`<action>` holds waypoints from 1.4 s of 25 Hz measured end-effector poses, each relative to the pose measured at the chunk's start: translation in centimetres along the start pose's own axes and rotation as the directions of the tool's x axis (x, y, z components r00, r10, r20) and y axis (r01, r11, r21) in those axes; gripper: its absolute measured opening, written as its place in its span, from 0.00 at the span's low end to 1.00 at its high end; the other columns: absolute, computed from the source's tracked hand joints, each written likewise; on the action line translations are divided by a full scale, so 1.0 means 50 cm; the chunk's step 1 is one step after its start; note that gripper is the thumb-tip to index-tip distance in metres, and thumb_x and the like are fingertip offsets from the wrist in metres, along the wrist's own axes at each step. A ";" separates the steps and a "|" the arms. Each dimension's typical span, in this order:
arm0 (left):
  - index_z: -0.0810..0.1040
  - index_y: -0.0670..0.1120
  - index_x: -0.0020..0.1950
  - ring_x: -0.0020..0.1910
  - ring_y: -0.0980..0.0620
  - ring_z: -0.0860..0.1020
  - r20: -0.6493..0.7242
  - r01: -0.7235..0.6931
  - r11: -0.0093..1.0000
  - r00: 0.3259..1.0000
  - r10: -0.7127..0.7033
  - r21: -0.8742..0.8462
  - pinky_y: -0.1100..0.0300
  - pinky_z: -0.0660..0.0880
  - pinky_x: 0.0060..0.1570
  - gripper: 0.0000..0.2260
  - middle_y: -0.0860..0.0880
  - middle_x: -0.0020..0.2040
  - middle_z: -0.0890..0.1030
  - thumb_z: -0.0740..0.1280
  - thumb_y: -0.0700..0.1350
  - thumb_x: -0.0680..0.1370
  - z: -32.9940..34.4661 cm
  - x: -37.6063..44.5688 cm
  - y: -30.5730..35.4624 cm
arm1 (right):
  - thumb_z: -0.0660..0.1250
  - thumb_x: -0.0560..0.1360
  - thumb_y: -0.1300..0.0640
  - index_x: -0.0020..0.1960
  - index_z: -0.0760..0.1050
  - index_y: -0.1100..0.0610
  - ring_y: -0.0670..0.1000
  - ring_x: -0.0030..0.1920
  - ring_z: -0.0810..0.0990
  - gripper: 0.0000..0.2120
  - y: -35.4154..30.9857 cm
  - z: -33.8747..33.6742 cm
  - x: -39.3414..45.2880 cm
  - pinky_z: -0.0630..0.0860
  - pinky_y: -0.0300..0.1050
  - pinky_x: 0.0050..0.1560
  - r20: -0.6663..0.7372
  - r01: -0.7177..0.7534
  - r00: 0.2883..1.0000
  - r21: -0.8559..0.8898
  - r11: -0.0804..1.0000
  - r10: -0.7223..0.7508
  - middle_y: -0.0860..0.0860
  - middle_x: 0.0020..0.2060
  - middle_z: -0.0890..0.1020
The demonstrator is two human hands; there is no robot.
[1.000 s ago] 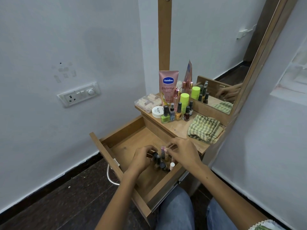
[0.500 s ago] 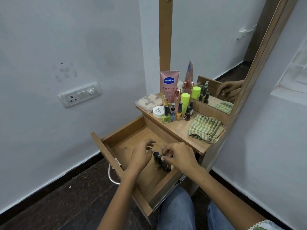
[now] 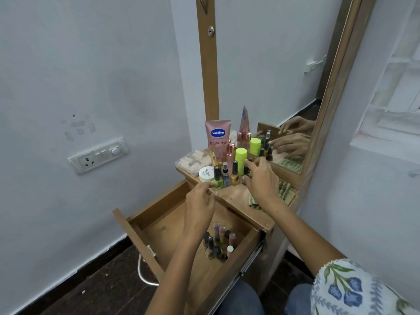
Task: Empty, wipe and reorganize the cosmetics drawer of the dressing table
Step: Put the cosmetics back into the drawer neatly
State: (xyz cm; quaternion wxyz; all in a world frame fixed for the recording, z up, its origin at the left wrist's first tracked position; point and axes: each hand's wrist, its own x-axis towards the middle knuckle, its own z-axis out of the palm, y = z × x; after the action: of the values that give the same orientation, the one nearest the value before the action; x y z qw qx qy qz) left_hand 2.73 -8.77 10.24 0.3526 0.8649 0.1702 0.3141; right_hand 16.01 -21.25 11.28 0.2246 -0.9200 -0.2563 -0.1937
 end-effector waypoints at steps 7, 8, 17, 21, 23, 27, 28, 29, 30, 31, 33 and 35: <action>0.75 0.47 0.66 0.62 0.52 0.75 -0.087 0.007 0.990 0.996 0.005 0.140 0.61 0.72 0.57 0.18 0.49 0.64 0.77 0.69 0.41 0.76 0.010 0.037 -0.001 | 0.77 0.68 0.57 0.45 0.76 0.58 0.49 0.38 0.82 0.11 0.012 -0.012 -0.026 0.79 0.42 0.37 -0.027 0.013 1.000 0.315 0.949 -0.005 0.51 0.38 0.83; 0.72 0.48 0.69 0.66 0.51 0.72 -0.061 0.000 0.983 0.998 0.011 0.185 0.58 0.72 0.60 0.20 0.49 0.67 0.74 0.67 0.42 0.77 0.012 0.050 0.000 | 0.77 0.68 0.57 0.46 0.78 0.58 0.46 0.38 0.81 0.11 0.008 -0.016 -0.040 0.80 0.39 0.38 -0.028 0.016 1.000 0.364 0.931 -0.006 0.50 0.38 0.83; 0.79 0.46 0.57 0.56 0.48 0.79 0.025 -0.195 0.943 0.980 0.196 0.269 0.54 0.77 0.51 0.12 0.46 0.57 0.81 0.70 0.39 0.74 0.022 0.094 -0.005 | 0.78 0.67 0.57 0.44 0.79 0.56 0.43 0.39 0.83 0.10 -0.011 -0.031 -0.106 0.82 0.41 0.41 0.059 0.043 0.995 0.496 0.867 -0.083 0.47 0.37 0.84; 0.80 0.43 0.47 0.42 0.52 0.81 -0.041 -0.255 0.954 0.964 0.264 0.157 0.58 0.80 0.41 0.06 0.47 0.44 0.83 0.71 0.36 0.72 -0.007 0.067 -0.015 | 0.78 0.66 0.58 0.44 0.79 0.54 0.43 0.39 0.84 0.10 -0.036 -0.048 -0.132 0.82 0.42 0.40 0.114 0.009 0.989 0.583 0.813 -0.092 0.47 0.38 0.84; 0.81 0.42 0.48 0.40 0.57 0.80 -0.051 -0.275 0.955 0.958 0.282 0.115 0.63 0.79 0.41 0.06 0.49 0.43 0.83 0.71 0.35 0.72 -0.048 0.048 -0.026 | 0.78 0.66 0.60 0.44 0.80 0.56 0.43 0.37 0.84 0.09 -0.051 -0.056 -0.154 0.82 0.42 0.38 0.190 -0.056 0.977 0.656 0.753 -0.093 0.48 0.37 0.84; 0.82 0.44 0.52 0.41 0.59 0.81 -0.013 -0.289 0.952 0.957 0.291 0.103 0.68 0.79 0.43 0.11 0.51 0.44 0.83 0.73 0.36 0.71 -0.133 -0.002 -0.042 | 0.77 0.66 0.59 0.44 0.81 0.56 0.44 0.35 0.84 0.08 -0.078 -0.035 -0.207 0.82 0.50 0.38 0.388 -0.131 0.904 0.651 0.748 -0.179 0.50 0.36 0.85; 0.82 0.44 0.52 0.41 0.60 0.81 0.010 -0.275 0.957 0.961 0.275 0.094 0.69 0.78 0.43 0.11 0.51 0.44 0.83 0.74 0.36 0.70 -0.145 -0.014 -0.046 | 0.77 0.66 0.57 0.44 0.82 0.55 0.43 0.36 0.84 0.09 -0.084 -0.027 -0.217 0.82 0.49 0.39 0.423 -0.134 0.889 0.608 0.782 -0.177 0.50 0.36 0.85; 0.83 0.44 0.51 0.40 0.61 0.81 0.042 -0.250 0.964 0.968 0.247 0.090 0.70 0.78 0.43 0.10 0.52 0.43 0.83 0.75 0.37 0.70 -0.152 -0.027 -0.051 | 0.78 0.66 0.55 0.45 0.82 0.53 0.43 0.37 0.84 0.09 -0.090 -0.021 -0.227 0.82 0.47 0.41 0.451 -0.125 0.877 0.547 0.828 -0.166 0.49 0.38 0.85; 0.83 0.45 0.49 0.40 0.62 0.80 0.080 -0.217 0.972 0.975 0.209 0.096 0.71 0.77 0.43 0.09 0.53 0.43 0.83 0.75 0.39 0.70 -0.157 -0.038 -0.054 | 0.78 0.65 0.53 0.46 0.82 0.51 0.42 0.38 0.84 0.10 -0.095 -0.017 -0.234 0.82 0.45 0.42 0.463 -0.090 0.872 0.471 0.878 -0.159 0.48 0.40 0.86; 0.83 0.47 0.48 0.40 0.63 0.80 0.118 -0.182 0.977 0.979 0.169 0.109 0.72 0.76 0.43 0.08 0.54 0.42 0.83 0.75 0.41 0.70 -0.159 -0.049 -0.058 | 0.77 0.65 0.50 0.46 0.82 0.49 0.43 0.40 0.83 0.11 -0.099 -0.014 -0.241 0.81 0.43 0.44 0.464 -0.036 0.871 0.387 0.921 -0.161 0.47 0.41 0.85; 0.83 0.49 0.45 0.39 0.64 0.80 0.195 -0.128 0.983 0.976 0.101 0.128 0.71 0.77 0.42 0.07 0.57 0.40 0.82 0.76 0.43 0.69 -0.158 -0.067 -0.066 | 0.76 0.66 0.47 0.46 0.80 0.48 0.45 0.44 0.83 0.11 -0.105 -0.008 -0.250 0.79 0.42 0.45 0.456 0.067 0.873 0.242 0.968 -0.174 0.45 0.42 0.85; 0.82 0.49 0.44 0.39 0.64 0.80 0.283 -0.089 0.987 0.958 0.047 0.136 0.70 0.77 0.41 0.07 0.57 0.39 0.82 0.76 0.44 0.68 -0.153 -0.081 -0.072 | 0.75 0.67 0.47 0.45 0.79 0.48 0.49 0.46 0.82 0.10 -0.110 -0.003 -0.256 0.77 0.42 0.44 0.467 0.098 0.869 0.162 0.982 -0.164 0.46 0.43 0.84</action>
State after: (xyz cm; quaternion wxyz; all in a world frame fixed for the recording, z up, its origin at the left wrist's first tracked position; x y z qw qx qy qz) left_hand -5.63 -4.52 10.16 0.2970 0.9296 0.1116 0.1876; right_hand 2.74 -22.02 7.11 0.2015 -0.9026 -0.3780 0.0421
